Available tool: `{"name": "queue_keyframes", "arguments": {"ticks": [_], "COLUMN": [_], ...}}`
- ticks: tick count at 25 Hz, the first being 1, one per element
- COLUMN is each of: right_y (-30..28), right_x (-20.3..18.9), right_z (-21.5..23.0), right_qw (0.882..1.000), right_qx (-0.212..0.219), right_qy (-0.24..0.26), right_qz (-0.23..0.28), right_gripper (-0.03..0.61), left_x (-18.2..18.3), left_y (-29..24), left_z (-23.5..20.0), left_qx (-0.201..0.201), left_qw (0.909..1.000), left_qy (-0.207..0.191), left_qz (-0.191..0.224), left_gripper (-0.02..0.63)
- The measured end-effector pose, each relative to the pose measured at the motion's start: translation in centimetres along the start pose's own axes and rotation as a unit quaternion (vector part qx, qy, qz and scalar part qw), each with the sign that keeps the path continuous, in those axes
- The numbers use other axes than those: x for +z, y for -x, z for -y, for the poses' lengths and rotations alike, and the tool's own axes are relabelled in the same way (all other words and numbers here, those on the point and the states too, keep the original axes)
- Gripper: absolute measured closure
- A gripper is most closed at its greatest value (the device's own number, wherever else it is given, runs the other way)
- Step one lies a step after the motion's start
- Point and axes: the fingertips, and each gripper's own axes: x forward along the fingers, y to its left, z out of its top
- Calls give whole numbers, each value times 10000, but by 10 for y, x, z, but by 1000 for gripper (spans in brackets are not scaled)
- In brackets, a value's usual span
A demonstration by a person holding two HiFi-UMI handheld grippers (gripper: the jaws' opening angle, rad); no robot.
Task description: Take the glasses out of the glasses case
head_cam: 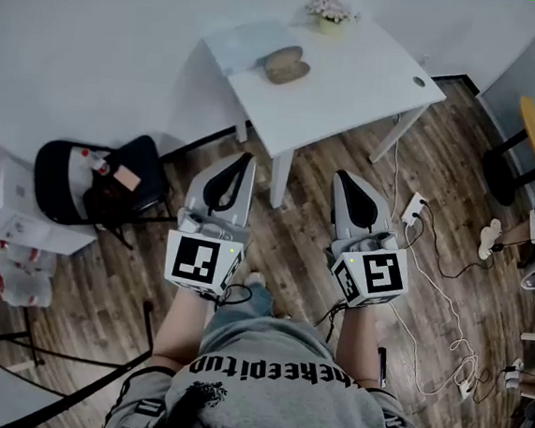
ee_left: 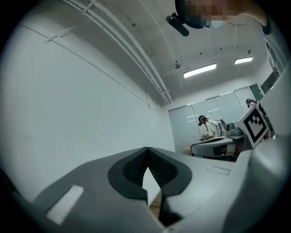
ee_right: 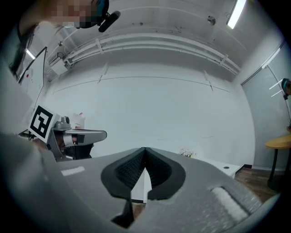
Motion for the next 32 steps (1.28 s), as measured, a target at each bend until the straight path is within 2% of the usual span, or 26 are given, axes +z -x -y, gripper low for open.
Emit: {"name": "queue_keyframes", "arguments": {"ticks": [12,18,26,32], "right_y": [-67,-91,-129,-173], "right_x": [-2,-7,-12,-14], "right_z": [19,22,36,62], "right_qw": [9991,9992,9997,9998], "right_qx": [-299,-328,-148,38], "right_qy": [-230,-195,-180,-172], "right_qz": [176,80,5,19], "right_gripper": [575,575,575,575], "left_x": [-10,-19,-29,-36], "left_y": [-55,-73,-103,-146], "left_z": [-46,-66,-87,-108], "left_qx": [-349,-426,-306,-86], "left_qw": [9994,9990,9994,9999], "left_qy": [-28,140,179,115], "left_qz": [72,80,25,1], "left_gripper": [594,594,594,594]}}
